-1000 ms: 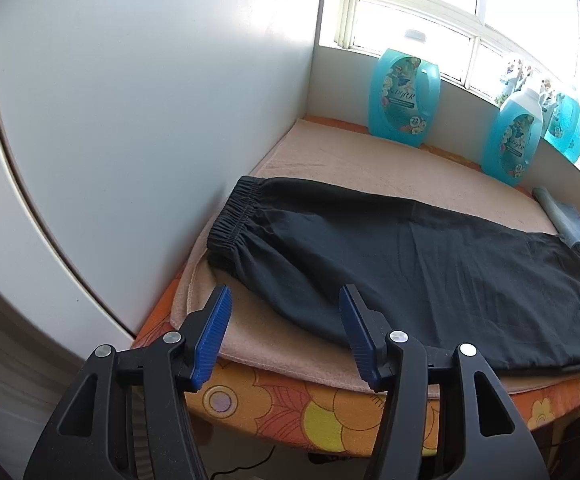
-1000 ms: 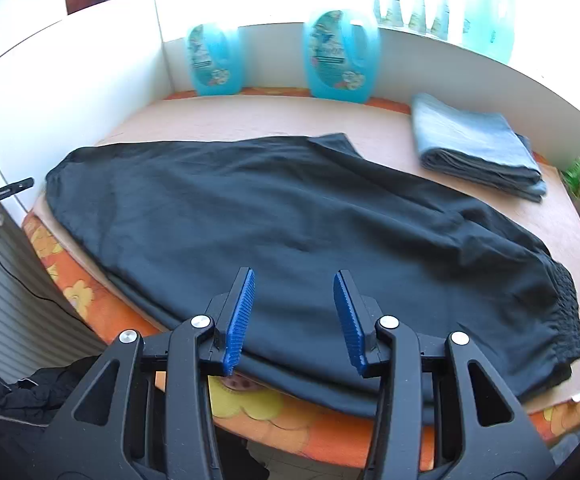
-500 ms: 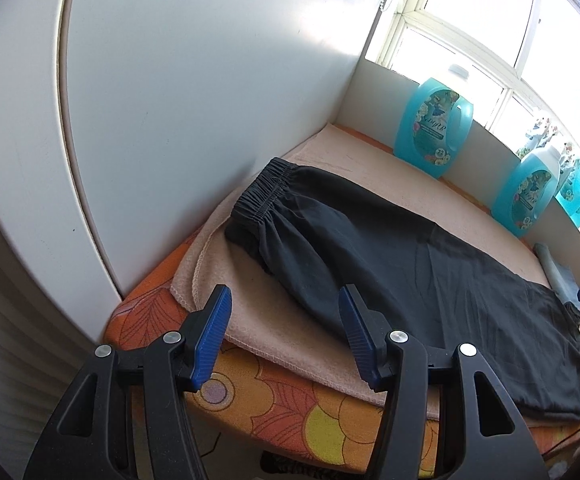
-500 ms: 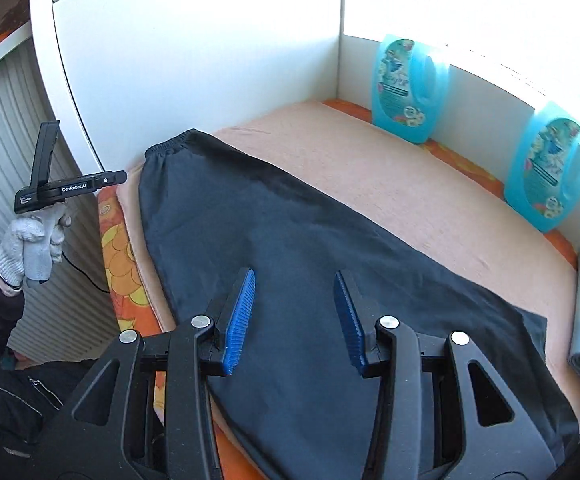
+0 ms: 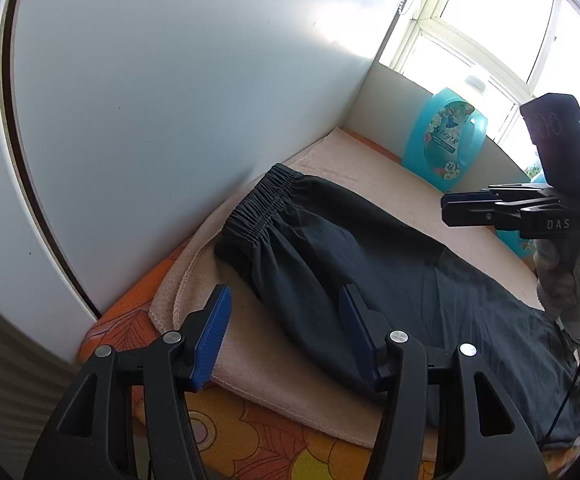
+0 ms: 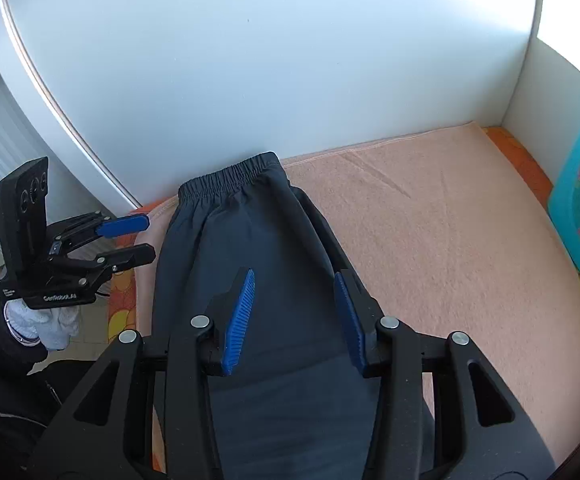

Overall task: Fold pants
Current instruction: 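Grasp the elastic waistband with the right gripper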

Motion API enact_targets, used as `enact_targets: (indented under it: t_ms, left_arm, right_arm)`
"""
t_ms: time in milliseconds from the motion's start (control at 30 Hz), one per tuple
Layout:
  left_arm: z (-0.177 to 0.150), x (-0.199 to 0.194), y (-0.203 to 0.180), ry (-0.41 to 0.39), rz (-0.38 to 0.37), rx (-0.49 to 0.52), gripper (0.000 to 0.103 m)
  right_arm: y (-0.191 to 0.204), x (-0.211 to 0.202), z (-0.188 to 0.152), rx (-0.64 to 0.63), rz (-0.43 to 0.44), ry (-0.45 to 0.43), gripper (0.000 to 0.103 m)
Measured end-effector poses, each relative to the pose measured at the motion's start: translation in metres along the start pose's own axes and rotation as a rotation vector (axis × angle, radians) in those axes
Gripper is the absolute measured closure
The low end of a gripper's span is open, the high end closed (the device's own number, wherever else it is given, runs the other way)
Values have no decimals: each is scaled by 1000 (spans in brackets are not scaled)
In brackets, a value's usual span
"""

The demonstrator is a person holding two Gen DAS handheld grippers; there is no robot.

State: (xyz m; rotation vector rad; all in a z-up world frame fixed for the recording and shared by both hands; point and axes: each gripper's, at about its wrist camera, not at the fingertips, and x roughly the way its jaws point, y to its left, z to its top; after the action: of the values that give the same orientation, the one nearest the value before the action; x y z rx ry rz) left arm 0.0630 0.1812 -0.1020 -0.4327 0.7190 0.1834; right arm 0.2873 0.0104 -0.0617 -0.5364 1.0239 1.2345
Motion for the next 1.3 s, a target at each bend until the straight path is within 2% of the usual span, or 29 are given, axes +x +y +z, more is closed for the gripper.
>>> enact_targets:
  t_ms: [200,400,633,833,900,967,1000,1100,1233,1300]
  left_arm:
    - [0,10,4,25,-2,-25,48]
    - [3,18,6,38,9,-33,48]
    - [4,26,5,53,26,-36,48]
    - [8,34,0,59,37,-33,48]
    - [8,35,-1,61,42,-28,48]
    - [9,36,-2,62,47,-29,48]
    - [9,36,-2,61,45,-35,48]
    - [10,37,1,57,29,-56,48]
    - [13,43,1,62,35,-63,48]
    - [14,44,2,59,31,-77,47]
  right_arm:
    - [-18,60,39,5,175,68,59]
    - [-24,95,61,9,247,103,59]
    - [-23,122,67,7,309,142,59]
    - [-18,124,65,10,367,122,59]
    - [-8,123,61,-24,348,115,71]
    - [0,115,57,-71,325,84,90]
    - [1,107,54,-80,338,64,92]
    - [6,77,43,-118,357,-15,95]
    - [18,56,28,-180,316,-45,96]
    - [25,48,19,-197,322,-59,97]
